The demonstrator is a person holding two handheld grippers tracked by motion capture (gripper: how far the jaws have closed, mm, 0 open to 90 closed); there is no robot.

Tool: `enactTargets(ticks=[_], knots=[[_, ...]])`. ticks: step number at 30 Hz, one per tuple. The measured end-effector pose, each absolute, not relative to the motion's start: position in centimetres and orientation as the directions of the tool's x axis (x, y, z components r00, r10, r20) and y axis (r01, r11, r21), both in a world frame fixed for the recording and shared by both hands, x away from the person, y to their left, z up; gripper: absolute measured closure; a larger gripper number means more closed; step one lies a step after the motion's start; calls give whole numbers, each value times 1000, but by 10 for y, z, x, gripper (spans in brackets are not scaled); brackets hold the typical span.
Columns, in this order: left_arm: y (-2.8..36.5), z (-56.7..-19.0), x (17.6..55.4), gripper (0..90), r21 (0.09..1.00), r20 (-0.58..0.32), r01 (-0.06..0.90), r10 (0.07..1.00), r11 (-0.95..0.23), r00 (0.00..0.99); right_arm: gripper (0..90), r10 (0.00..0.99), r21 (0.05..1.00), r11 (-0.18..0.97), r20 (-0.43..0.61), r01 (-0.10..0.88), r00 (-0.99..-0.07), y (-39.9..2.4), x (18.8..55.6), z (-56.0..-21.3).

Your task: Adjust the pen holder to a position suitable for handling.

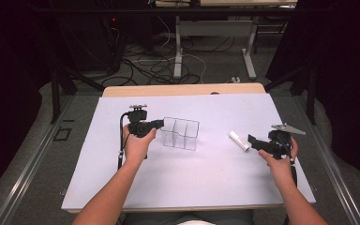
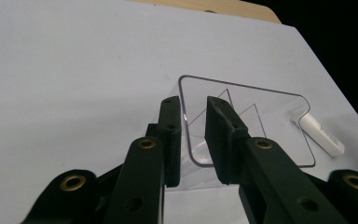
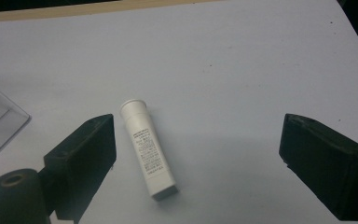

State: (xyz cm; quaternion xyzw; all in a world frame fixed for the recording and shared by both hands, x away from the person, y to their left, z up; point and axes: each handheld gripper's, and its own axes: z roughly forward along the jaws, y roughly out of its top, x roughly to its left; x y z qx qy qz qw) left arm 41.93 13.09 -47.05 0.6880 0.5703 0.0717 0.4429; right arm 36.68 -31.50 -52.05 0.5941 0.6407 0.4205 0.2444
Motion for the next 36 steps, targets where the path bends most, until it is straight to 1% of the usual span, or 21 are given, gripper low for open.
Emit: enactTargets(ticks=[3, 4, 5, 6, 8, 14, 16, 17, 19, 22, 27, 36], knots=[[135, -472, 419, 796, 701, -411, 711, 847, 57, 337, 102, 967, 828, -58, 185, 557, -174, -314, 367, -521], [139, -475, 421, 812, 695, -402, 718, 852, 45, 336, 102, 967, 830, -49, 179, 555, -182, -314, 367, -521], [139, -475, 421, 833, 695, -402, 718, 852, 45, 336, 102, 967, 832, -44, 174, 553, -185, -314, 367, -521], [140, -481, 423, 857, 691, -390, 721, 865, 49, 315, 102, 967, 833, -41, 171, 552, -186, -314, 367, -521], [142, -488, 427, 900, 667, -391, 744, 866, 34, 312, 102, 967, 832, -42, 172, 553, -186, -314, 367, -521], [138, -504, 432, 900, 647, -414, 762, 856, 38, 310, 102, 966, 833, -42, 175, 552, -191, -314, 367, -521], [138, -506, 432, 900, 635, -431, 772, 845, 33, 318, 102, 966, 832, -43, 175, 554, -189, -315, 367, -521], [135, -508, 431, 900, 637, -425, 770, 842, 17, 333, 102, 966, 831, -44, 176, 555, -188, -315, 367, -521], [134, -508, 429, 900, 637, -416, 771, 845, 8, 335, 102, 966, 828, -52, 184, 559, -182, -314, 367, -521], [133, -509, 427, 900, 627, -431, 779, 837, 8, 338, 102, 966, 828, -51, 183, 558, -183, -314, 367, -521], [125, -510, 419, 900, 626, -417, 779, 828, -37, 374, 102, 966, 828, -50, 181, 558, -182, -313, 368, -521], [113, -510, 412, 900, 617, -434, 785, 813, -46, 388, 103, 968, 830, -48, 176, 556, -179, -313, 368, -522]])
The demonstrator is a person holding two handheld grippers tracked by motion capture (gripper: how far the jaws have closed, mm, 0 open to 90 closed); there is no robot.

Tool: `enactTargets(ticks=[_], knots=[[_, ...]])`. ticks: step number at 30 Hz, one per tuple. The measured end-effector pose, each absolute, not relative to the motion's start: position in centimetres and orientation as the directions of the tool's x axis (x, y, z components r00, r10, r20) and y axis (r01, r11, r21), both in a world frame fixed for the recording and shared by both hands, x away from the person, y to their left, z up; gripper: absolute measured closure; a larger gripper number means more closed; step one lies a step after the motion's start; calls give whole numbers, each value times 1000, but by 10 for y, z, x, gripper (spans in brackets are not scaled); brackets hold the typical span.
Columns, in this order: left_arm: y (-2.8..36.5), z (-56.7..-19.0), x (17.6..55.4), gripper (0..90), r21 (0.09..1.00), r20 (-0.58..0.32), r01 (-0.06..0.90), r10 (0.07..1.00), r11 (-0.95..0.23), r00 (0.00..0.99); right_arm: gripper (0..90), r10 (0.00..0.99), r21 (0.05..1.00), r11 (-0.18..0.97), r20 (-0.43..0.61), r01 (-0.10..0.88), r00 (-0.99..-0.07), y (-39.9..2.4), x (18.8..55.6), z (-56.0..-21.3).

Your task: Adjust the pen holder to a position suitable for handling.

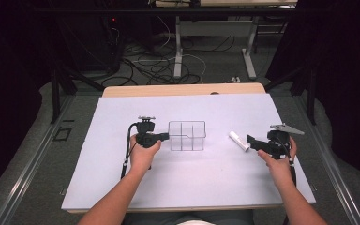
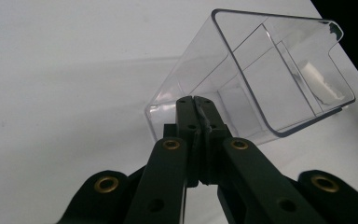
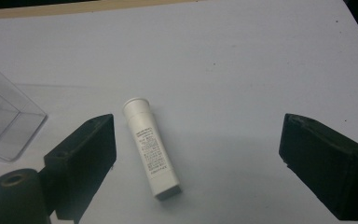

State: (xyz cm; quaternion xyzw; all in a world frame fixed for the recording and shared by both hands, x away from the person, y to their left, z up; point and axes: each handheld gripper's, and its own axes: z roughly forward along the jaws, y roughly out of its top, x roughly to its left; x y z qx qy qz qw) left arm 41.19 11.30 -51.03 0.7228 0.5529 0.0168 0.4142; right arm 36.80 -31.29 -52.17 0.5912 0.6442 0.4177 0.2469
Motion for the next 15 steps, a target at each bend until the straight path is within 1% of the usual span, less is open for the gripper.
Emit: enactTargets(ticks=[8, 13, 15], knots=[[113, -511, 412, 900, 623, -438, 781, 813, -33, 383, 105, 966, 827, -48, 181, 561, -184, -312, 368, -521], [121, -506, 410, 900, 639, -422, 769, 825, -23, 375, 122, 967, 830, -39, 171, 557, -188, -311, 367, -517], [129, -503, 407, 881, 650, -421, 760, 825, -16, 377, 122, 965, 837, -27, 165, 547, -205, -309, 366, -514]])
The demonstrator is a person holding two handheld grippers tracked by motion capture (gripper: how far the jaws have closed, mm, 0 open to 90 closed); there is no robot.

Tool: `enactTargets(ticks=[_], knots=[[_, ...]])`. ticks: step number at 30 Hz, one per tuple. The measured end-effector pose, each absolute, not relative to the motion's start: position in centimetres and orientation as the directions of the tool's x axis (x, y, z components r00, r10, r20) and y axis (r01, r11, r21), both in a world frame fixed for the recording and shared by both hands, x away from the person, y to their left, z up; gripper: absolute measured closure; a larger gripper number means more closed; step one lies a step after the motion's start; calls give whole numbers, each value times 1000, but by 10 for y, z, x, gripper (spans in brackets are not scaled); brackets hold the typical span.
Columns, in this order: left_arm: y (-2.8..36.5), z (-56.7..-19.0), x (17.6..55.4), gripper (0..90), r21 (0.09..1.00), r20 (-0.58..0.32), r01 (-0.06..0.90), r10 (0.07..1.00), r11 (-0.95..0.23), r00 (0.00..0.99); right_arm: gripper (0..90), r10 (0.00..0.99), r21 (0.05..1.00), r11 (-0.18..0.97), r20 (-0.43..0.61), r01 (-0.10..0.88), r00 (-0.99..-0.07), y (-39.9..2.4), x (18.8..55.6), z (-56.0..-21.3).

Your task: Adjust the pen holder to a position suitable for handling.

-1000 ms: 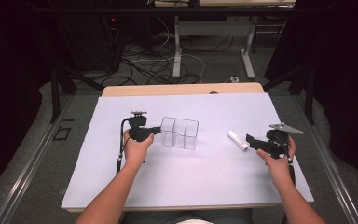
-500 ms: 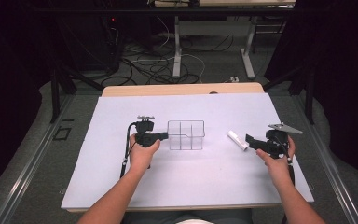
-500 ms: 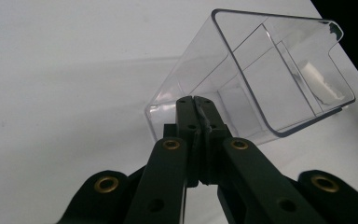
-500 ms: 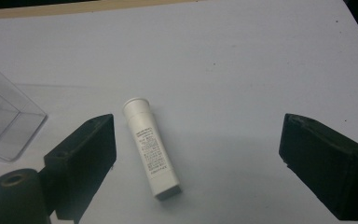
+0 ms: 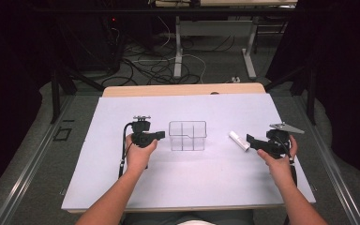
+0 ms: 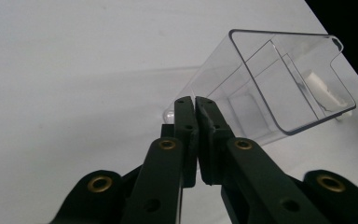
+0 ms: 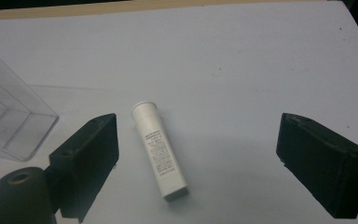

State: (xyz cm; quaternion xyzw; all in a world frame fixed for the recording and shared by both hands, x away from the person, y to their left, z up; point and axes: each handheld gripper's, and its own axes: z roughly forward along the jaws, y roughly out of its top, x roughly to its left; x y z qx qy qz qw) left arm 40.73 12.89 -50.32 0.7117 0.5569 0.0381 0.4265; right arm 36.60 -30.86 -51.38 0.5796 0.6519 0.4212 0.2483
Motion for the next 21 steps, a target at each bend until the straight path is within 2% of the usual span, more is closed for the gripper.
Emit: enactTargets(ticks=[11, 16, 21], knots=[[159, -495, 396, 750, 707, -396, 708, 825, -6, 403, 146, 955, 849, 70, 95, 523, -280, -294, 366, -509], [172, -495, 390, 628, 757, -345, 653, 838, -18, 423, 146, 952, 845, 94, 78, 527, -295, -294, 366, -512], [181, -498, 386, 531, 775, -335, 631, 844, -5, 418, 153, 950, 846, 116, 58, 521, -307, -297, 366, -514]])
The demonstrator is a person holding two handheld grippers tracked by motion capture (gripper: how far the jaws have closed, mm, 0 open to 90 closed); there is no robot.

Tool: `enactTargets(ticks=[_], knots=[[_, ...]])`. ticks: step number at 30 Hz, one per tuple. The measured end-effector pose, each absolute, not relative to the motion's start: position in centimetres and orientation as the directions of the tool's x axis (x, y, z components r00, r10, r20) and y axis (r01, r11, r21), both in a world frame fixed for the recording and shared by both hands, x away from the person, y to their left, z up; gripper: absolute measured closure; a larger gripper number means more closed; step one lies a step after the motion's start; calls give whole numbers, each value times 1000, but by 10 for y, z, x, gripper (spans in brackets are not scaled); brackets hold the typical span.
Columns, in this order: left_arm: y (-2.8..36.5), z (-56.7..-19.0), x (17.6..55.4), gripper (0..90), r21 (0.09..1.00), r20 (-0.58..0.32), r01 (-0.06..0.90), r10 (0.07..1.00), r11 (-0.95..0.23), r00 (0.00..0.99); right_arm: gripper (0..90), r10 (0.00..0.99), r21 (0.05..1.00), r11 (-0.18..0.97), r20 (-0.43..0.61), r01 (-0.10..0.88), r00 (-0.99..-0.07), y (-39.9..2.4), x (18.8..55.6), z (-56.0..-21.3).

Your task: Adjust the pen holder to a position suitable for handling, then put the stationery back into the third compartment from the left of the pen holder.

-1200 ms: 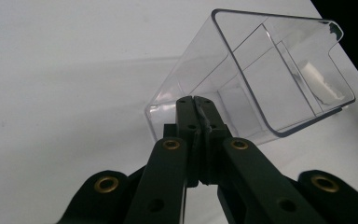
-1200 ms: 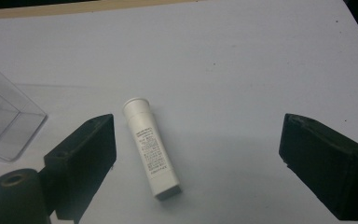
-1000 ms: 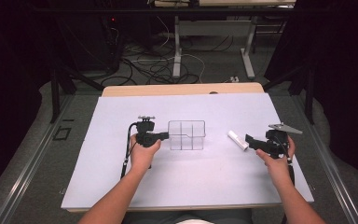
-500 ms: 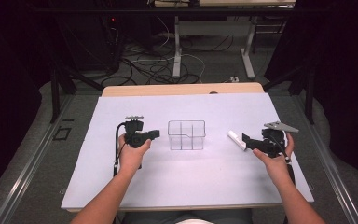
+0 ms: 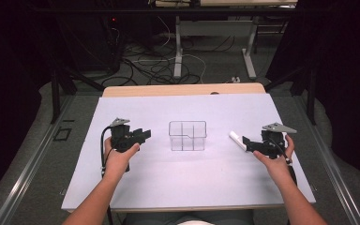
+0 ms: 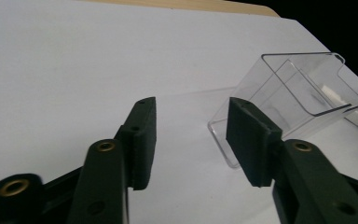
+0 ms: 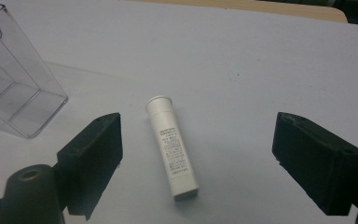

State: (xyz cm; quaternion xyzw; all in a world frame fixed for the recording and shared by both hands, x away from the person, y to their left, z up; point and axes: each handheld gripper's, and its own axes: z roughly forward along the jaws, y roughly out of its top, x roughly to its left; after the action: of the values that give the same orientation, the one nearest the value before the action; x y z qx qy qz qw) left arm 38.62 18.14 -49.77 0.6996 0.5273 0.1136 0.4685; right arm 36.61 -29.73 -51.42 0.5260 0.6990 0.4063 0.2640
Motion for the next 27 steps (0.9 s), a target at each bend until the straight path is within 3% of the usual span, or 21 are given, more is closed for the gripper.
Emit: enactTargets(ticks=[4, 8, 14, 18, 22, 24, 27], knots=[[191, -500, 384, 468, 792, -309, 610, 854, -12, 419, 154, 949, 847, 122, 54, 517, -311, -298, 366, -515], [199, -503, 382, 336, 799, -275, 600, 862, -41, 425, 154, 946, 846, 134, 45, 516, -320, -297, 367, -515], [210, -499, 381, 286, 818, -247, 573, 868, -52, 431, 152, 948, 841, 141, 36, 522, -316, -298, 367, -517], [214, -501, 383, 163, 817, -263, 575, 862, -40, 434, 151, 947, 839, 147, 34, 524, -320, -299, 367, -518], [218, -506, 385, 93, 820, -208, 570, 895, -60, 394, 151, 945, 836, 158, 26, 525, -325, -299, 367, -519], [221, -509, 386, 13, 825, -211, 563, 891, -58, 401, 151, 945, 834, 176, 6, 523, -326, -299, 367, -519], [227, -512, 387, 2, 824, -211, 563, 893, -56, 397, 151, 944, 832, 186, -4, 523, -330, -298, 367, -519]])
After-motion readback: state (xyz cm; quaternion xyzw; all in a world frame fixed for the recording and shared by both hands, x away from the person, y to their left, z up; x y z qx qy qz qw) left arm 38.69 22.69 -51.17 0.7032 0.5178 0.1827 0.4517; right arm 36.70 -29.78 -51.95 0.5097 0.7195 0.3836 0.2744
